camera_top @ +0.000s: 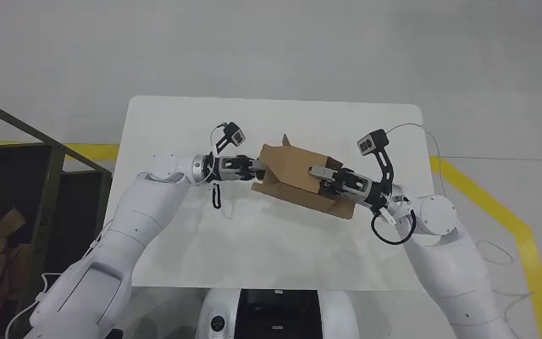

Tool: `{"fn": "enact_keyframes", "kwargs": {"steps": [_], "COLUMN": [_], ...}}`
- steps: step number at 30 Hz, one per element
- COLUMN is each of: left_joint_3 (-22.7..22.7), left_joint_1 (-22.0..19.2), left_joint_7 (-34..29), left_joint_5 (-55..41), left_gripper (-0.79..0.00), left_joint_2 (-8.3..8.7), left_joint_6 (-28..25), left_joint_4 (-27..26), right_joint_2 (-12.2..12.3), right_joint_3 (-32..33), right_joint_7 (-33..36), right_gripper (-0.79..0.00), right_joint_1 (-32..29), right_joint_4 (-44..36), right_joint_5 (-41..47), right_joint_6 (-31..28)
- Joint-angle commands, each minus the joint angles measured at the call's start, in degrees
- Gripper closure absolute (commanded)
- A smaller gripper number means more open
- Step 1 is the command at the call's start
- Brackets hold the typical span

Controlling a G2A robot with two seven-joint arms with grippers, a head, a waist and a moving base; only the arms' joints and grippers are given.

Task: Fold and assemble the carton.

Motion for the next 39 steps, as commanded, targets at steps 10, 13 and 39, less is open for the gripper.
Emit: {"fn": "enact_keyframes", "kwargs": {"steps": [10,13,39], "left_joint_3": [-1.12,-1.44,-0.33], "left_joint_1": [1.53,2.10,1.14], "left_joint_7": [-1.07,-1.02,-3.21], "left_joint_5": [-0.23,0.15,-2.10], "left_gripper": [-0.046,-0.009,0.000], "left_joint_2": [0.07,0.14,-1.49], "left_joint_6": [1.79,2.11,2.54], "left_joint_4": [-2.82,-3.20,-3.26], "right_joint_2": [0.06,0.08,0.24], "right_joint_3": [0.41,0.49,0.90], "right_joint_7": [-2.00,-2.21,-2.22], "right_gripper": [0.000,0.000,0.000], "right_joint_1": [-0.18,-0.14,-0.52], "right_joint_4": [0.22,0.31,-0.89], "right_joint_5": [-0.96,-1.03,-0.99], "right_joint_6": [0.57,0.67,0.99]}}
